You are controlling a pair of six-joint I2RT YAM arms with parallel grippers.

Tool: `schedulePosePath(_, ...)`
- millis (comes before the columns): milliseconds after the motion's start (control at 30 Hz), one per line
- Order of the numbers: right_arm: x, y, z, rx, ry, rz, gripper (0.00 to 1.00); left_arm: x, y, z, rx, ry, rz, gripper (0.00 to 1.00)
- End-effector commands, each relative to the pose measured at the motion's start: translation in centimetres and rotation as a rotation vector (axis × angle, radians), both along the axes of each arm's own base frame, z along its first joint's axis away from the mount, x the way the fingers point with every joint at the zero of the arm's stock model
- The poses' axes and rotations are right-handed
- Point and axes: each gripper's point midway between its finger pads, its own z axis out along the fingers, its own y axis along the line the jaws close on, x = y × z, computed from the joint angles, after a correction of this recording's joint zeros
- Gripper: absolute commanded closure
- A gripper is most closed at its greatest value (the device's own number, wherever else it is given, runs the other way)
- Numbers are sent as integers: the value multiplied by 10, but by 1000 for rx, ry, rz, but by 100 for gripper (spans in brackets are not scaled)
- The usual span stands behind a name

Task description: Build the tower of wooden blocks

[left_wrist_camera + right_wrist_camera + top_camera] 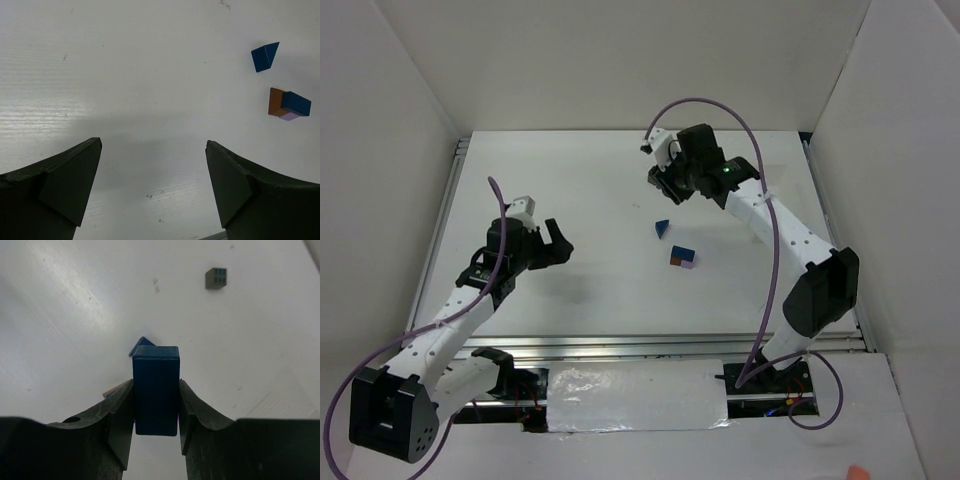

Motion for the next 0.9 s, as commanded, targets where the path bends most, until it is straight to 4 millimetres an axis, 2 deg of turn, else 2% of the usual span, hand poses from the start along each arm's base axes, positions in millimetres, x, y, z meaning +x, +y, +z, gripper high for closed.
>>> schedulePosePath(0, -14, 0, -18, -60, 5, 88, 76, 9, -4, 12, -2, -38, 10, 1)
schedulePosePath(67, -25, 0, -31, -95, 36, 165, 76, 12, 2, 14, 40, -48, 34, 1)
schedulePosePath(100, -32, -6, -45, -145, 32, 217, 76, 11, 1, 14, 48, -54, 29, 1)
schedulePosePath(200, -40, -16, -71, -222, 21, 291, 77, 12, -1, 22, 52, -107, 15, 1)
schedulePosePath(267, -48, -19, -85, -217, 60, 349, 77, 11, -3, 27, 42, -147, 0, 1)
schedulePosePath(367, -50, -32, -94, -204, 97, 404, 77, 10, -6, 33, 39, -193, -32, 1)
schedulePosePath(467, -58, -38, -98, -167, 142, 456, 77, 10, -6, 38, 46, -212, -41, 1)
schedulePosePath(667, -65, -42, -110, -163, 169, 455, 76, 13, -10, 32, 53, -188, -57, 1)
schedulePosePath(700, -64, -42, -110, -163, 167, 446, 76, 18, -12, 37, 42, -211, -55, 1)
schedulePosePath(867, -71, -43, -113, -152, 176, 440, 74, 20, -18, 34, 40, -198, -80, 1)
